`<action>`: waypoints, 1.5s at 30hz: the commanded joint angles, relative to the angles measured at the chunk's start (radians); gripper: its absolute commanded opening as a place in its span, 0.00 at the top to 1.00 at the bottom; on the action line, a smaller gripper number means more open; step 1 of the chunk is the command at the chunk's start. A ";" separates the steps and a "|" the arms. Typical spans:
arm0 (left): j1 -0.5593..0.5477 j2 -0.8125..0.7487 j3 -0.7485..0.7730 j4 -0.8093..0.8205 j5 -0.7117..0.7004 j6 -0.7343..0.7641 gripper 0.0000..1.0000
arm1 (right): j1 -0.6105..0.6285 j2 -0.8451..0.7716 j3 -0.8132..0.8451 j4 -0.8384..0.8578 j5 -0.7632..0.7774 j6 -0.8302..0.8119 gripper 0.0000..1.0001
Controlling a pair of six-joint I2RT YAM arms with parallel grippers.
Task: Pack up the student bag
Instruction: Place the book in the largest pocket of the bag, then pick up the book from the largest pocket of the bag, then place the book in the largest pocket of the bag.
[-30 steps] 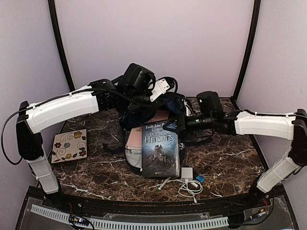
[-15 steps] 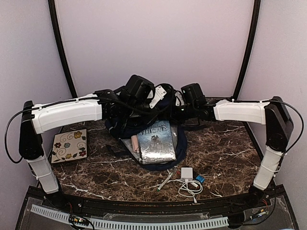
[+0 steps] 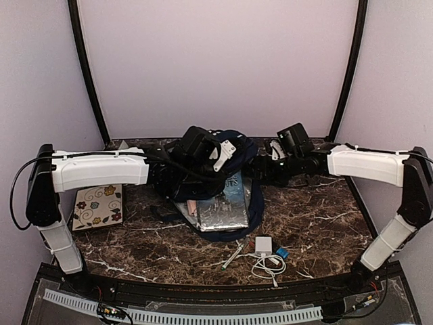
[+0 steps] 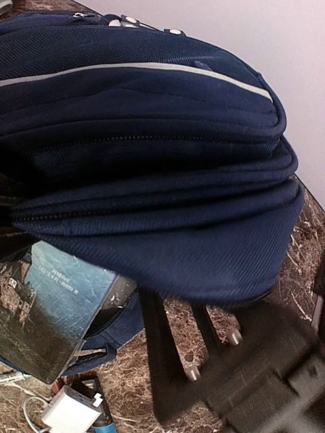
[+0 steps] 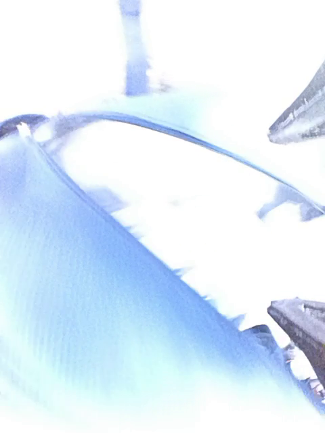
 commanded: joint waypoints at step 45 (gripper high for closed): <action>-0.089 -0.229 -0.016 0.061 0.260 0.257 1.00 | -0.029 0.122 0.047 0.482 -0.233 0.302 0.98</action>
